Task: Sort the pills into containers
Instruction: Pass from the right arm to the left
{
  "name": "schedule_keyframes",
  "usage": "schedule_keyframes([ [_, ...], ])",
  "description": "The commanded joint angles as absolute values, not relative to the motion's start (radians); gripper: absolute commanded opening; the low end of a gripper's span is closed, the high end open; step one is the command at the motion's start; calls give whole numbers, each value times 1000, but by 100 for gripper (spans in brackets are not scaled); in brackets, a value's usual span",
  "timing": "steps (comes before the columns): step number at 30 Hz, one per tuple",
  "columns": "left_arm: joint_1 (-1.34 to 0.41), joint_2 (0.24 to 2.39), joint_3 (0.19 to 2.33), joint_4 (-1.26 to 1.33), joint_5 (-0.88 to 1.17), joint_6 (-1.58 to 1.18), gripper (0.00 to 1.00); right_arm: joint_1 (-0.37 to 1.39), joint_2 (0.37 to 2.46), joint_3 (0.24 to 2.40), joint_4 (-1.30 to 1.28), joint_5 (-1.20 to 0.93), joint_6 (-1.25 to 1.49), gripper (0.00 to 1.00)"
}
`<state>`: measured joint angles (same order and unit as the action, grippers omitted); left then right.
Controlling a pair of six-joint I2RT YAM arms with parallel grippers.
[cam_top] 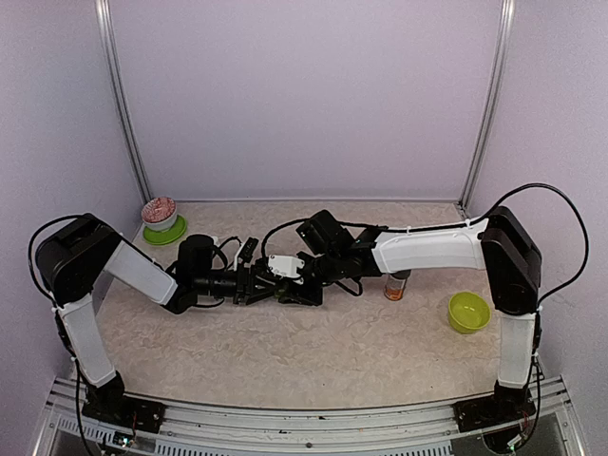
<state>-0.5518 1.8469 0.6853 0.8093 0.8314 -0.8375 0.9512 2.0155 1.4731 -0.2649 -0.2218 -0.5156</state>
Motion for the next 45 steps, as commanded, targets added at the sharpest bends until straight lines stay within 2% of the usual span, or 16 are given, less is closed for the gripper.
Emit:
schedule_keyframes([
  [1, -559, 1861, 695, 861, 856, -847, 47, 964, 1966, 1461, -239, -202, -517, 25],
  [6, -564, 1863, 692, 865, 859, -849, 44, 963, 1967, 1462, -232, -191, -512, 25],
  [11, -566, 1867, 693, 872, 861, -857, 36, 964, 1967, 1461, -226, -175, -508, 25],
  [19, -568, 1878, 701, 874, 860, -874, 16, 965, 1967, 1463, -230, -165, -512, 27],
  [30, -568, 1856, 697, 841, 826, -899, 14, 979, 2008, 1522, -310, -50, -527, 57],
  [40, -556, 1852, 698, 844, 824, -917, 14, 996, 2021, 1529, -347, 0, -553, 65],
  [45, -552, 1854, 699, 840, 823, -919, 14, 1009, 2023, 1521, -321, 38, -559, 65],
])
